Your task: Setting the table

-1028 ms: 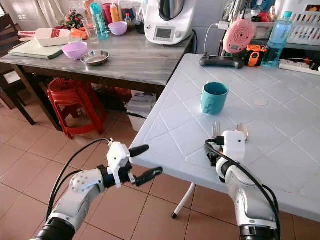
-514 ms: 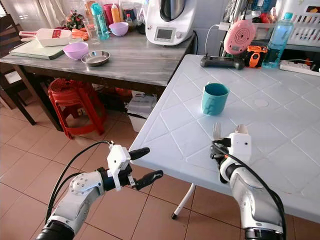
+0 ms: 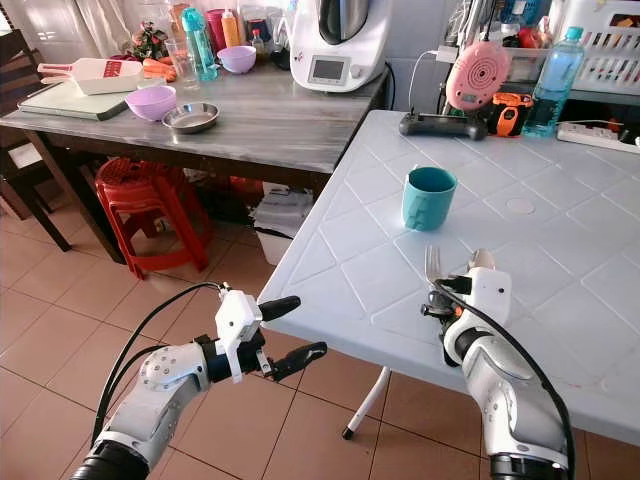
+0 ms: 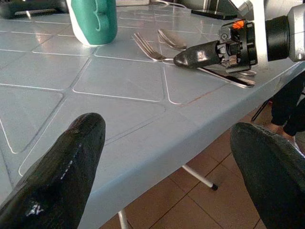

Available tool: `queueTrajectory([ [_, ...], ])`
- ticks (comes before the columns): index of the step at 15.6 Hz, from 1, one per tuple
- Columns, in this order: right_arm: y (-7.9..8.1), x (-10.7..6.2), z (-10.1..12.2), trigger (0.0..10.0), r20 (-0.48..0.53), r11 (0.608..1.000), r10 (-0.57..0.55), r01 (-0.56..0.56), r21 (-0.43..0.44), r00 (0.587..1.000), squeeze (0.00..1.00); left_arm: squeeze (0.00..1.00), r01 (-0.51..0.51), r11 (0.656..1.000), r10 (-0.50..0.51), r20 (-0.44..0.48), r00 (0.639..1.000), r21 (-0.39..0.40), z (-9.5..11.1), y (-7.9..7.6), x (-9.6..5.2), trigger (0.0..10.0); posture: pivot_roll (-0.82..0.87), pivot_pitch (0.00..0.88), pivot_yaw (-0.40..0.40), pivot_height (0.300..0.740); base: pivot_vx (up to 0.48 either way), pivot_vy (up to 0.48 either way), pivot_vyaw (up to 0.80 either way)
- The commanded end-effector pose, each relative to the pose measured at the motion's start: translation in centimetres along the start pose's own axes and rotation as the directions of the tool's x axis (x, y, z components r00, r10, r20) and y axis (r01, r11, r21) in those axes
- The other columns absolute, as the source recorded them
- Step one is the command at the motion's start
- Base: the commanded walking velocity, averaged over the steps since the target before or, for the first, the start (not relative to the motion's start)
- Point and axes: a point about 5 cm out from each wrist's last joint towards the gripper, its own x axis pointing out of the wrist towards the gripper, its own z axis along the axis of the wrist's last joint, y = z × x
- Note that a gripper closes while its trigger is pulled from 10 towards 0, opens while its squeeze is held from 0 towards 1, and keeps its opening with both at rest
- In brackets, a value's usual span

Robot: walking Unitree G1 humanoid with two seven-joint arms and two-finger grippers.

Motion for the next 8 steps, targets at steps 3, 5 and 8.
queueTrajectory([
  [3, 0.04, 0.07, -2.71, 0.0, -0.118, 0.998, 0.003, 0.005, 0.068, 0.993, 0.00, 0.00, 0.016, 1.000, -0.015, -0.018, 1.000, 0.027, 0.20, -0.04, -0.08, 10.0, -0.06, 0.000, 0.076, 0.740, 0.000, 0.000, 0.00],
  [5, 0.12, 0.11, -2.69, 0.0, -0.114, 0.997, 0.002, 0.006, 0.074, 0.993, 0.00, 0.00, 0.018, 0.999, -0.018, -0.020, 1.000, 0.027, 0.18, -0.04, -0.08, 10.0, -0.06, 0.000, 0.077, 0.740, 0.000, 0.000, 0.00],
  [8, 0.09, 0.18, -2.53, 0.0, -0.104, 0.997, -0.006, 0.014, 0.073, 0.995, 0.00, 0.00, 0.014, 0.999, -0.013, -0.020, 1.000, 0.031, 0.19, 0.04, -0.12, 10.0, -0.05, 0.000, 0.076, 0.740, 0.000, 0.000, 0.00],
])
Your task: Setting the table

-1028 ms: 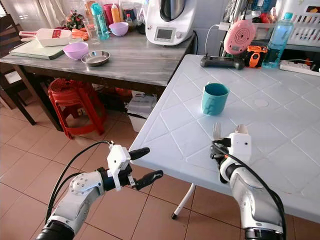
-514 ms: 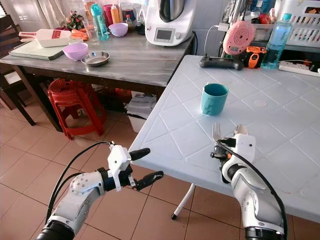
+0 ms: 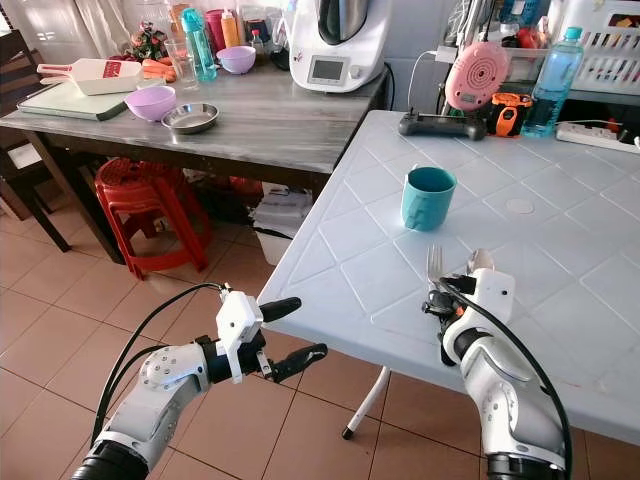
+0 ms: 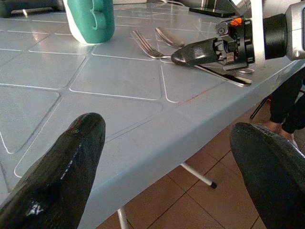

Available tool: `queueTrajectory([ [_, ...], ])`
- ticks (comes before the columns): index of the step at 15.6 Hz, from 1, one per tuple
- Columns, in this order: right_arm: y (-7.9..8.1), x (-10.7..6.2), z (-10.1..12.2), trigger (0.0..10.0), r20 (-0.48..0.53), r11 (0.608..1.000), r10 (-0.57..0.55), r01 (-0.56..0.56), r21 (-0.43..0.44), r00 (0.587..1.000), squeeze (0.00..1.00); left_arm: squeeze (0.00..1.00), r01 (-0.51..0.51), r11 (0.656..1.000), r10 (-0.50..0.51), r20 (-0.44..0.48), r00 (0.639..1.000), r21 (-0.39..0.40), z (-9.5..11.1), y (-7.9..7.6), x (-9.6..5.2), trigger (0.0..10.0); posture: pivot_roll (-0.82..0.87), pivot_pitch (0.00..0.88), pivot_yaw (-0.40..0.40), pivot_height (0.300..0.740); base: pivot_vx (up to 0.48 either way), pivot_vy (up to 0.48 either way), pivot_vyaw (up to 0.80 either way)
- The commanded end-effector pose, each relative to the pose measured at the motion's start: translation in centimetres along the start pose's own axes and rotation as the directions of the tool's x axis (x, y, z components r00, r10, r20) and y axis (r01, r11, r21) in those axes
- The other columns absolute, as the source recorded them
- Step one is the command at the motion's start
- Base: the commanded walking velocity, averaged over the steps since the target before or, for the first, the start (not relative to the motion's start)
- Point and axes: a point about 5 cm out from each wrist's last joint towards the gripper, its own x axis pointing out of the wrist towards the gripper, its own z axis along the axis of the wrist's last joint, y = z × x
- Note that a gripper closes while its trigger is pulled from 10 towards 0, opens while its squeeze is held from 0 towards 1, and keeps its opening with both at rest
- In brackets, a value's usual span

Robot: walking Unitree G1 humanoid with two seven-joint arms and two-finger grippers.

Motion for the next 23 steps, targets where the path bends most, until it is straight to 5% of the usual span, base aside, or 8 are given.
queueTrajectory([
  [1, 0.1, 0.1, -2.6, 0.0, -0.116, 0.999, -0.010, 0.014, 0.036, 0.993, 0.00, 0.00, 0.007, 1.000, -0.007, -0.013, 1.000, 0.029, 0.2, 0.1, -0.2, 10.0, -0.05, 0.000, 0.076, 0.740, 0.000, 0.000, 0.00],
  [3, 0.3, 0.2, -2.1, 0.0, -0.087, 1.000, 0.006, -0.004, 0.025, 0.996, 0.00, 0.00, 0.008, 0.999, -0.008, -0.013, 1.000, 0.033, 0.2, 0.1, -0.2, 10.0, -0.05, 0.000, 0.076, 0.740, 0.000, 0.000, 0.00],
  [4, 0.6, 0.0, -2.0, 10.0, -0.083, 1.000, 0.013, -0.012, 0.014, 0.996, 0.00, 0.00, 0.012, 0.999, -0.011, -0.016, 1.000, 0.036, 0.2, 0.1, -0.2, 10.0, -0.05, 0.000, 0.077, 0.740, 0.000, 0.000, 0.00],
  [8, 1.1, 0.0, -0.7, 10.0, 0.038, 0.997, -0.008, 0.011, -0.076, 0.999, 0.00, 0.00, -0.042, 0.997, 0.043, -0.014, 0.999, 0.065, 0.3, 0.5, -0.3, 10.0, -0.06, 0.000, 0.081, 0.740, 0.000, 0.000, 0.00],
  [13, 1.0, -0.3, 0.3, 10.0, 0.190, 0.988, -0.114, 0.131, -0.081, 0.975, 0.00, 0.00, -0.164, 0.981, 0.164, 0.010, 0.986, 0.106, 1.1, 1.8, -0.1, 10.0, -0.06, 0.000, 0.082, 0.740, 0.000, 0.000, 0.00],
  [15, 0.9, -0.5, -0.2, 10.0, 0.177, 0.993, -0.107, 0.113, -0.024, 0.978, 0.00, 0.00, -0.231, 0.970, 0.228, 0.039, 0.973, 0.079, 1.5, 2.5, 0.0, 10.0, -0.06, 0.000, 0.081, 0.740, 0.000, 0.000, 0.00],
  [17, 1.0, -0.6, -0.5, 10.0, 0.162, 0.986, -0.129, 0.144, -0.088, 0.978, 0.00, 0.00, -0.280, 0.959, 0.278, 0.051, 0.959, 0.050, 1.7, 3.1, -0.1, 10.0, -0.06, 0.000, 0.081, 0.740, 0.000, 0.000, 0.00],
  [23, 1.9, -0.9, 0.4, 10.0, 0.231, 0.989, -0.112, 0.130, -0.066, 0.966, 0.00, 0.00, -0.396, 0.911, 0.407, 0.104, 0.907, -0.112, 2.1, 4.4, -0.3, 10.0, -0.07, 0.000, 0.077, 0.740, 0.000, 0.000, 0.00],
])
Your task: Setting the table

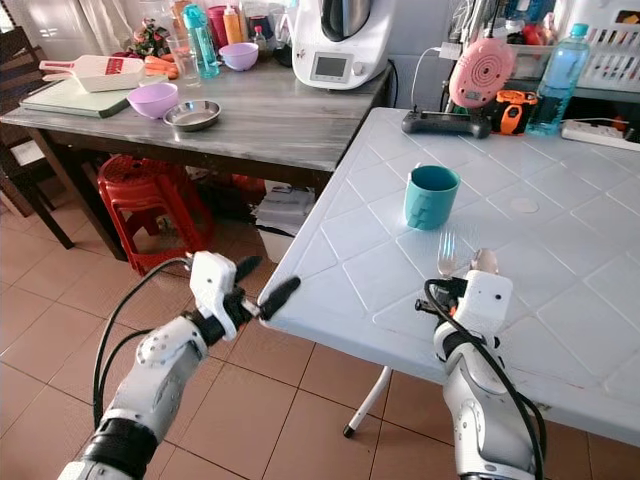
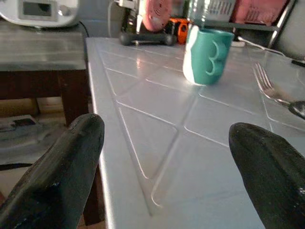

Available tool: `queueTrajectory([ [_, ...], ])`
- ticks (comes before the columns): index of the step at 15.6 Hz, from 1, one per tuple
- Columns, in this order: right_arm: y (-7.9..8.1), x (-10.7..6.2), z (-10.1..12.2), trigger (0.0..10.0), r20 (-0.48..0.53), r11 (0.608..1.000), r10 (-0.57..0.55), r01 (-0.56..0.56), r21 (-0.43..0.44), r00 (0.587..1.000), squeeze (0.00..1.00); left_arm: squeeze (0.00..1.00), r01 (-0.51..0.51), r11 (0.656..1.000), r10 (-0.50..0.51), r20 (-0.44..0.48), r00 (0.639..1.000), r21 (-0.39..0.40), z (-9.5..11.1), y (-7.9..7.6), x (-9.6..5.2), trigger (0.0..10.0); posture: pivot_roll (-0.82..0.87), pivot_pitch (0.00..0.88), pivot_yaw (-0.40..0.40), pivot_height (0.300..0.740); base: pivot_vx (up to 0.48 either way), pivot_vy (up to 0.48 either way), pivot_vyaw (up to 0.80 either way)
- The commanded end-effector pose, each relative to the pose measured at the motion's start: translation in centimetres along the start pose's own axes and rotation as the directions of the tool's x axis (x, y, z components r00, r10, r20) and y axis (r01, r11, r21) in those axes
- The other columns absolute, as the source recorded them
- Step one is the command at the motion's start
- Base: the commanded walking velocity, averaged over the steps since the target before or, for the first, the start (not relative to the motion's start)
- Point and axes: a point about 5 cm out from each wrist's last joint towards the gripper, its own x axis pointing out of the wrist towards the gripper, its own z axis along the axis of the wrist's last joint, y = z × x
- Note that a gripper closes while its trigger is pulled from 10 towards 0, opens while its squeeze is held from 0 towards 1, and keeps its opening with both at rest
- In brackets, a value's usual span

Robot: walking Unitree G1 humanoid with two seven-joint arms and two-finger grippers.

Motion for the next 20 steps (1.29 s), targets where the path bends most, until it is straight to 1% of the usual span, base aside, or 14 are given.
queueTrajectory([
  [1, 0.2, -0.1, 0.9, 10.0, 0.046, 1.000, 0.000, -0.001, 0.005, 0.999, 0.00, 0.00, -0.005, 1.000, 0.005, -0.011, 1.000, 0.004, 0.0, 0.3, 0.0, 10.0, -0.07, 0.000, 0.078, 0.740, 0.000, 0.259, 0.00],
  [4, 0.2, -0.1, 0.9, 10.0, 0.036, 1.000, 0.001, -0.001, 0.012, 0.999, 0.00, 0.00, -0.006, 1.000, 0.006, -0.014, 1.000, 0.000, -0.1, 0.4, 0.0, 10.0, -0.07, 0.000, 0.079, 0.740, 0.000, 0.263, 0.00],
  [11, 0.2, -0.1, 0.9, 10.0, 0.031, 1.000, 0.002, -0.002, 0.001, 1.000, 0.00, 0.00, 0.014, 1.000, -0.014, -0.015, 1.000, -0.011, -0.3, 0.1, 0.1, 10.0, -0.08, 0.000, 0.079, 0.740, 0.000, 0.334, -0.63],
  [15, 0.1, -0.1, 0.9, 10.0, 0.030, 1.000, 0.004, -0.003, -0.003, 1.000, 0.00, 0.00, 0.023, 1.000, -0.024, -0.021, 1.000, -0.016, -0.5, -0.2, 0.3, 10.0, -0.08, 0.000, 0.080, 0.740, 0.000, 0.394, 0.00],
  [17, 0.3, -0.2, 0.9, 10.0, 0.033, 1.000, 0.010, -0.010, -0.009, 0.999, 0.00, 0.00, 0.040, 0.999, -0.040, -0.029, 0.999, -0.022, -0.9, -0.7, 0.4, 10.0, -0.09, 0.000, 0.081, 0.740, 0.000, 0.366, 0.00],
  [20, 0.3, -0.2, 0.9, 10.0, 0.035, 1.000, 0.013, -0.013, -0.011, 0.999, 0.00, 0.00, 0.037, 0.999, -0.038, -0.027, 0.999, -0.027, -1.0, -0.8, 0.6, 10.0, -0.09, 0.000, 0.078, 0.740, 0.000, 0.370, 0.00],
])
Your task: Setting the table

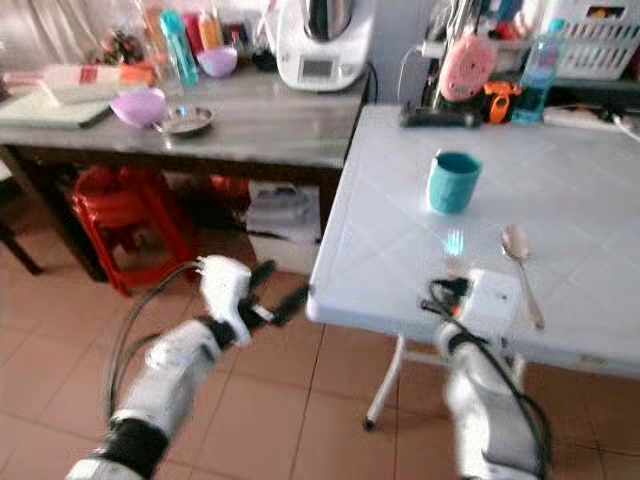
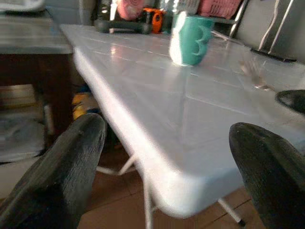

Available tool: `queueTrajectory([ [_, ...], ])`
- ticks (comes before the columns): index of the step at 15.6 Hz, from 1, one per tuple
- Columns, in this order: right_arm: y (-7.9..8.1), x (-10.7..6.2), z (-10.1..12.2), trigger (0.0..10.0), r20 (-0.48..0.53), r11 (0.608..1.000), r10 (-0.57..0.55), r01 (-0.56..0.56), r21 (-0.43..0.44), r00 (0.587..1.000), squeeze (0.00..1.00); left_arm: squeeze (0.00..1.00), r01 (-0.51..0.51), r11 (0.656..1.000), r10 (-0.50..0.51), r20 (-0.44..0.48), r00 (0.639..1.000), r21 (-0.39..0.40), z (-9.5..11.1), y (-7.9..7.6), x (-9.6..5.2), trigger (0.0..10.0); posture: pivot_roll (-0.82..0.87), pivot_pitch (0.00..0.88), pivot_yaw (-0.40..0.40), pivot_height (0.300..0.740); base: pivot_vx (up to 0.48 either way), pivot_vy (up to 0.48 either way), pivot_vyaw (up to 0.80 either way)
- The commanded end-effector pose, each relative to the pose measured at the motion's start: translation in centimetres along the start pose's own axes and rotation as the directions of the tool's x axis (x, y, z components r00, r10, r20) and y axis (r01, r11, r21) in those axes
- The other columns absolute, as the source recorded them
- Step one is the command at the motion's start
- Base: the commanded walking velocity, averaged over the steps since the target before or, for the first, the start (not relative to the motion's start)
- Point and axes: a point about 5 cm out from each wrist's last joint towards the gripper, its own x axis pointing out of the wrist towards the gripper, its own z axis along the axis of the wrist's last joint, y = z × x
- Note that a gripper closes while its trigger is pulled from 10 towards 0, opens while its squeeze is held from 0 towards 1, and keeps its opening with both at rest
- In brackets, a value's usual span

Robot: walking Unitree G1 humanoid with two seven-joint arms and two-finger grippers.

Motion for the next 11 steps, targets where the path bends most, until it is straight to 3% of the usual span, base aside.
queueTrajectory([
  [1, -0.16, 0.07, 0.87, 10.0, 0.028, 1.000, 0.004, -0.004, -0.005, 1.000, 0.00, 0.00, 0.010, 1.000, -0.010, 0.011, 1.000, 0.011, 0.27, -0.19, 0.35, 10.0, -0.09, 0.000, 0.077, 0.740, 0.000, 0.371, 0.00],
  [7, -0.20, 0.09, 1.02, 10.0, 0.025, 1.000, 0.007, -0.007, 0.019, 1.000, 0.00, 0.00, 0.009, 1.000, -0.009, 0.012, 1.000, 0.009, 0.07, -0.36, 0.49, 10.0, -0.10, 0.000, 0.073, 0.740, 0.000, 0.371, 0.00],
  [11, -0.33, 0.19, 1.18, 10.0, 0.029, 1.000, 0.002, -0.002, 0.020, 1.000, 0.00, 0.00, 0.011, 1.000, -0.011, 0.010, 1.000, 0.008, -0.02, -0.46, 0.68, 10.0, -0.10, 0.000, 0.076, 0.740, 0.000, 0.373, -0.50],
])
